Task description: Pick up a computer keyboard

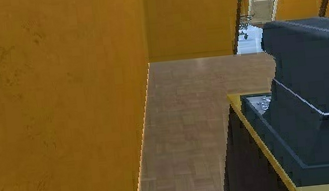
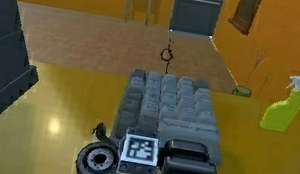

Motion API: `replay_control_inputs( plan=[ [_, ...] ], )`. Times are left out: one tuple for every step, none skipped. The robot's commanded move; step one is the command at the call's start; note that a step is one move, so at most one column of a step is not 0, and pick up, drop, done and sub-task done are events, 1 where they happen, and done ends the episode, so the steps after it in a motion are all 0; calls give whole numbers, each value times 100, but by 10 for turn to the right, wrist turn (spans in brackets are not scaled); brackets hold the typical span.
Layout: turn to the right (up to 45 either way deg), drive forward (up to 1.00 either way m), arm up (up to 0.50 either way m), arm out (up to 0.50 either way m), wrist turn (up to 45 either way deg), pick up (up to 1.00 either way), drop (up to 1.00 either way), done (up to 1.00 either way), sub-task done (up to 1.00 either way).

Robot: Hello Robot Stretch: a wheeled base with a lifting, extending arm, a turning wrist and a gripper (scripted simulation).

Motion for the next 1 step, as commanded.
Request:
replay_control_inputs(
  plan=[
    [0,0,0,0,0,0,0,100,0]
  ],
)
